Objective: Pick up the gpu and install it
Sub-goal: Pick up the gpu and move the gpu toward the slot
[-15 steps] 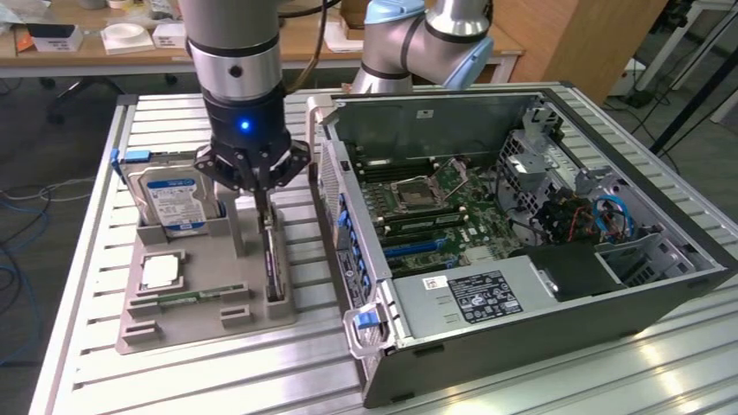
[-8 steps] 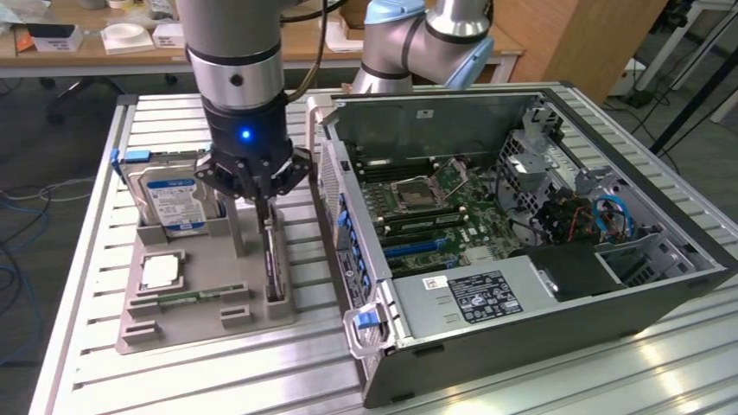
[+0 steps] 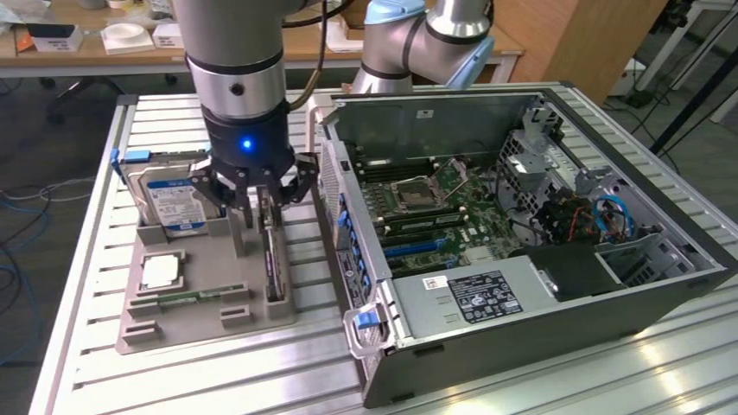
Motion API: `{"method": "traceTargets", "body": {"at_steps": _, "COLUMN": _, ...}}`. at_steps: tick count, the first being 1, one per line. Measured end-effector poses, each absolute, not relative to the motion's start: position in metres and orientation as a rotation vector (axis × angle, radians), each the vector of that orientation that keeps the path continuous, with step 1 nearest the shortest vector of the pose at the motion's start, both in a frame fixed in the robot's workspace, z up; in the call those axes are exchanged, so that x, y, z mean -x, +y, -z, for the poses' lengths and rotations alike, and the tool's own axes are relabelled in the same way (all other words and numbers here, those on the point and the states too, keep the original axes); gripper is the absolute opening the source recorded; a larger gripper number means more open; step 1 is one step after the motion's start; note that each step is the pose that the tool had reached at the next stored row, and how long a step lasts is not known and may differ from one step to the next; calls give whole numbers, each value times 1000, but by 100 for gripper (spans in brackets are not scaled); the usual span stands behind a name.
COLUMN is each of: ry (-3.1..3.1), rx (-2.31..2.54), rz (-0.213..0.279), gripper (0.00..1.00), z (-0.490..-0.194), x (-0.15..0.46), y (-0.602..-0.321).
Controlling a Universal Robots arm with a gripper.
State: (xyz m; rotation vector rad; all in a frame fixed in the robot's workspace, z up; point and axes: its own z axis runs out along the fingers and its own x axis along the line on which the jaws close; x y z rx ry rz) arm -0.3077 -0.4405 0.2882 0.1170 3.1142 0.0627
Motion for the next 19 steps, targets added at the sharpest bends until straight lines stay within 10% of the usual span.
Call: {"method": "traceTargets", "body": {"at_steps": 19, "ry": 3114, "rx": -117, "rz": -59, "gripper": 41, "z": -276, "x": 308, "y": -444}}
